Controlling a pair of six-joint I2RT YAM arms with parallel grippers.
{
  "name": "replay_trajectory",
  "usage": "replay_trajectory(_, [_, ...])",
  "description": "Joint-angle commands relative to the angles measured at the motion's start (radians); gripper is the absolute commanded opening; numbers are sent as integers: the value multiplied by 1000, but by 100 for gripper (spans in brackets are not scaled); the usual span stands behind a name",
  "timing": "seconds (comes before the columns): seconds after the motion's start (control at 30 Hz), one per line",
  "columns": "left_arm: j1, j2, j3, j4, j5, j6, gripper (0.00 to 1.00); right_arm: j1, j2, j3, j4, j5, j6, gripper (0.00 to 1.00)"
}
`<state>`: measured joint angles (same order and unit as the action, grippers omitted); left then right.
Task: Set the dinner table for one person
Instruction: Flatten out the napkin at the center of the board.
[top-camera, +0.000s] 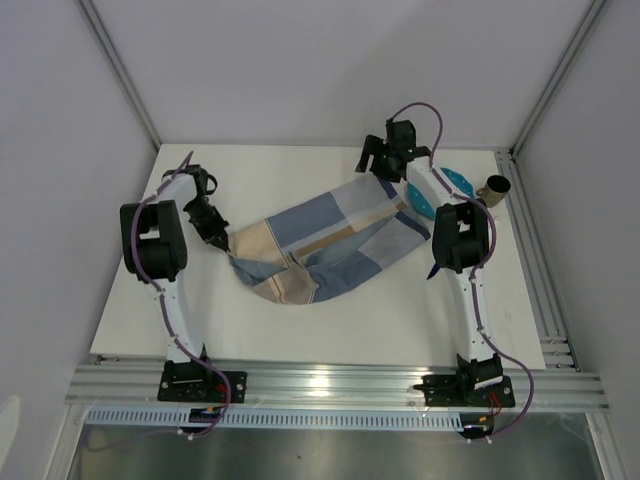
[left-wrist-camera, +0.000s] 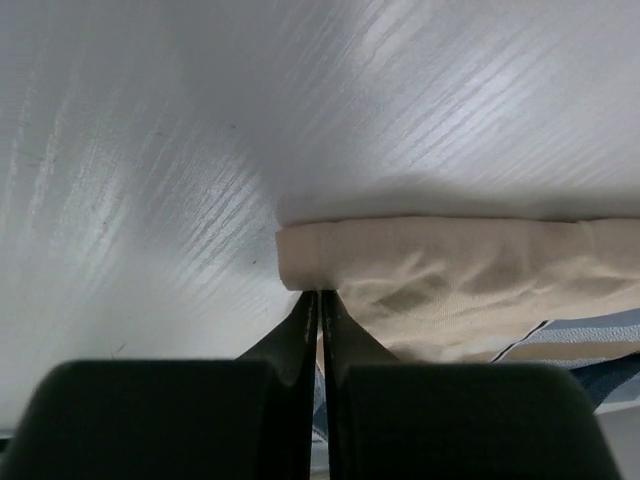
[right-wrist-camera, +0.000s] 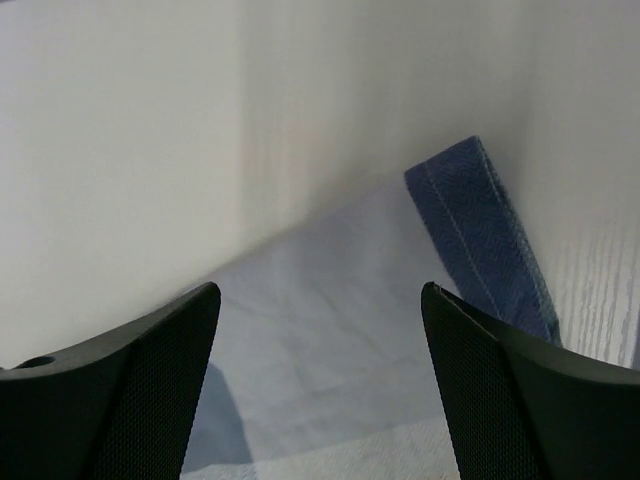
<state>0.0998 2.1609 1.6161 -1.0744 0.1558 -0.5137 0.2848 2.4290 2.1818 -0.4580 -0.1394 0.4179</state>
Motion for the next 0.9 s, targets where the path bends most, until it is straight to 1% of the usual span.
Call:
replay_trajectory(0.0, [-8,-105,-16,111,-42,47,1,-6,77,125,-57,32,-14,86])
replay_trajectory(0.17, [-6,-183,-77,157,-58,70,1,-18,114,167,-84,119,-65,86])
replay_trajectory(0.23, [-8,-194,-93,179,-58,75,0,-19,111,164,-74,138,-88,86])
replay_trajectory(0.27, [-8,-199,-110,180,-62,75,1,-19,111,164,-71,180,-96,86])
replay_trajectory(0.37, [-8,-200,-130,191,-79,75,1,-19,96,156,-62,228,-126,85])
replay_trajectory(0.4, [-8,-200,-133,195,-87,78,0,-19,84,145,-41,245,-136,84])
replay_trajectory(0.47, [-8,-202,-142,202,-101,78,0,-16,21,60,7,312,-162,83])
replay_trajectory(0.5, [-8,-200,-148,205,-101,76,0,-15,-1,23,65,336,-172,83])
replay_trajectory(0.57, [-8,-199,-154,215,-98,72,0,-13,-2,2,73,374,-205,84])
replay_trajectory(0.6, [-9,-202,-159,220,-96,70,0,-16,20,36,15,374,-209,83])
replay_trajectory(0.63, [-12,-207,-160,229,-98,72,0,-19,51,129,-31,376,-209,84])
replay_trajectory(0.67, [-12,-210,-162,232,-102,73,1,-25,108,163,-71,376,-206,84])
replay_trajectory(0.7, [-12,-220,-170,235,-114,73,1,-29,122,179,-108,367,-202,84])
replay_trajectory(0.8, [-14,-231,-193,254,-108,72,1,-44,130,133,-87,307,-171,83])
replay_trajectory(0.87, [-15,-243,-209,266,-107,70,0,-47,140,137,-85,239,-157,82])
